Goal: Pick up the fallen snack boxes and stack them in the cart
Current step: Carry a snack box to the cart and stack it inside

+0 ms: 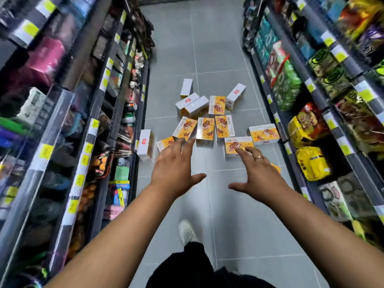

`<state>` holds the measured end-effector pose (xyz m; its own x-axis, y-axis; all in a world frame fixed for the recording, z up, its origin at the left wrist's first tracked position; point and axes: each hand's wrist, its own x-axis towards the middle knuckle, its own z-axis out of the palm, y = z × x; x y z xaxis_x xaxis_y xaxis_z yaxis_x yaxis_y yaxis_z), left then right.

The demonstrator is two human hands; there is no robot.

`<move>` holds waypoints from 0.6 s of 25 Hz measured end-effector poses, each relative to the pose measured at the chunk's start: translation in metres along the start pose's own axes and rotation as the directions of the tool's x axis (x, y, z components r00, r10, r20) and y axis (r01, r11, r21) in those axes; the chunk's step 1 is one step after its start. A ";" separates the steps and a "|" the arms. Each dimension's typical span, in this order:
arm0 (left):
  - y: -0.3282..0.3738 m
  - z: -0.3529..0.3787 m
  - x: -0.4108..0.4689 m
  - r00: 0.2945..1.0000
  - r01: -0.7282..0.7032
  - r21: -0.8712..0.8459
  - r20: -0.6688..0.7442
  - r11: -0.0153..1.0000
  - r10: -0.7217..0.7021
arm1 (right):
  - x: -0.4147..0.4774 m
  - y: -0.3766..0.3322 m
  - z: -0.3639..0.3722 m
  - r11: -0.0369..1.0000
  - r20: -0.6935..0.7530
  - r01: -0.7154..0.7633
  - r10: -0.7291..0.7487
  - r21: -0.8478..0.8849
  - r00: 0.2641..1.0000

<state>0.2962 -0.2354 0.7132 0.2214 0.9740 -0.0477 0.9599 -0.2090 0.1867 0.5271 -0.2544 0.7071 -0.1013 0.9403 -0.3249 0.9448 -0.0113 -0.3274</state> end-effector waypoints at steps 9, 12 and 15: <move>-0.015 0.013 0.185 0.974 -0.180 0.017 0.146 0.984 0.175 | 0.138 0.041 -0.016 0.962 -0.019 -0.257 0.260 0.091 0.965; 0.009 0.037 0.241 0.962 -0.218 -0.031 0.163 0.976 0.220 | 0.181 0.085 -0.021 0.942 -0.026 -0.321 0.325 0.103 0.945; 0.042 0.075 0.306 0.954 -0.213 -0.065 0.203 0.975 0.222 | 0.233 0.140 -0.026 0.920 0.004 -0.376 0.378 0.113 0.926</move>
<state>0.4175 0.0470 0.6333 0.4595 0.8646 -0.2035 0.8773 -0.4060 0.2560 0.6435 -0.0285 0.6088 0.2625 0.8649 -0.4279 0.8719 -0.4026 -0.2788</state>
